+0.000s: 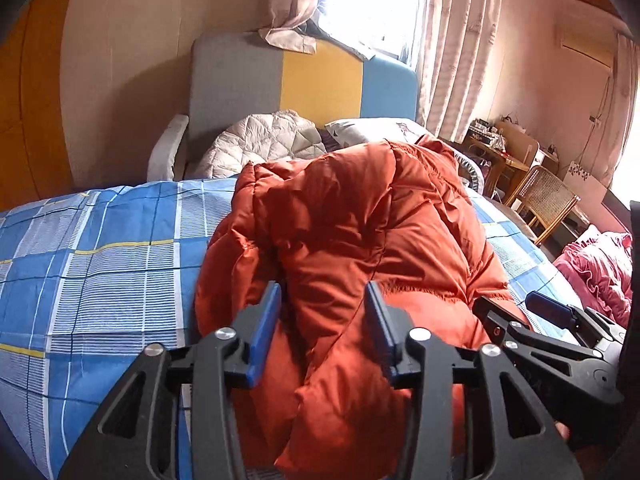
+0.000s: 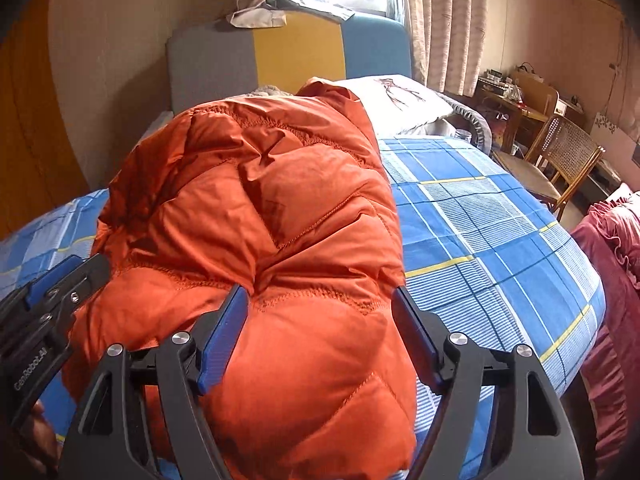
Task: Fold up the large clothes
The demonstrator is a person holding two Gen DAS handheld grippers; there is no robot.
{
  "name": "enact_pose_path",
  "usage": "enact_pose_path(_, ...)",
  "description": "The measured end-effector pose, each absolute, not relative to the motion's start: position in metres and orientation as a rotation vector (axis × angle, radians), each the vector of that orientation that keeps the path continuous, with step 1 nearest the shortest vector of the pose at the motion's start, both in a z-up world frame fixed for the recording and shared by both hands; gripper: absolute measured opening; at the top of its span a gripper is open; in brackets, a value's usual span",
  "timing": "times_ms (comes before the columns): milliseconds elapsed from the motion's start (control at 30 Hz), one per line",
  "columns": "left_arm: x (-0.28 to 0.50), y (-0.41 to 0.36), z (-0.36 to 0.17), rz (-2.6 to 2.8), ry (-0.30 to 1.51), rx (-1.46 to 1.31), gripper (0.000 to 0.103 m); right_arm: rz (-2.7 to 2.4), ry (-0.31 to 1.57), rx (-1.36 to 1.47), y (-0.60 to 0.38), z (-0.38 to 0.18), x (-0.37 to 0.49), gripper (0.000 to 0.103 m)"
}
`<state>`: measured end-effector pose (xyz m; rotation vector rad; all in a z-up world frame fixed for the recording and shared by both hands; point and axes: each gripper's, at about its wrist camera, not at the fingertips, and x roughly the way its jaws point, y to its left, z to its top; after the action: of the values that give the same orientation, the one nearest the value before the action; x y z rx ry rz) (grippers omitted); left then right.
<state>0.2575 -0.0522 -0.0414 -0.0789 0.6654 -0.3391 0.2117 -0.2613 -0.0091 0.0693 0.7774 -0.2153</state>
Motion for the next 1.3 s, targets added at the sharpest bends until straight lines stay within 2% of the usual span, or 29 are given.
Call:
enact_pose_path(67,0.252,-0.050,-0.039,-0.331,0.657,-0.081,0.047,-0.218,0.774,0.079,-0.262,-0.006,0.207,0.075)
enact_pose_path(133,0.247,-0.047,-0.036,-0.322,0.645,-0.079,0.049,-0.219,0.770,0.085,-0.262,-0.004,0.204,0.081)
enact_pose_path(333,0.231,-0.039,-0.026,-0.309,0.614,-0.082,0.058,-0.213,0.752,0.070,-0.258,0.005,0.191,0.081)
enact_pose_path(400,0.226,-0.036,-0.025,-0.303,0.615,-0.089,0.062,-0.220,0.752,0.074,-0.256,0.007,0.185,0.086)
enact_pose_path(500,0.215,-0.031,-0.026,-0.294,0.614,-0.094,0.074,-0.232,0.743,0.076,-0.253,0.012,0.176,0.090)
enact_pose_path(567,0.207,-0.027,-0.027,-0.266,0.604,-0.088,0.088,-0.227,0.739,0.074,-0.251,0.015,0.170,0.094)
enact_pose_path(667,0.197,-0.017,-0.030,-0.239,0.607,-0.082,0.098,-0.226,0.737,0.060,-0.246,0.018,0.162,0.096)
enact_pose_path(733,0.191,-0.010,-0.033,-0.226,0.612,-0.095,0.100,-0.233,0.727,0.051,-0.243,0.020,0.154,0.099)
enact_pose_path(1300,0.159,-0.007,-0.028,-0.133,0.595,-0.017,0.101,-0.235,0.692,0.028,-0.238,0.024,0.126,0.100)
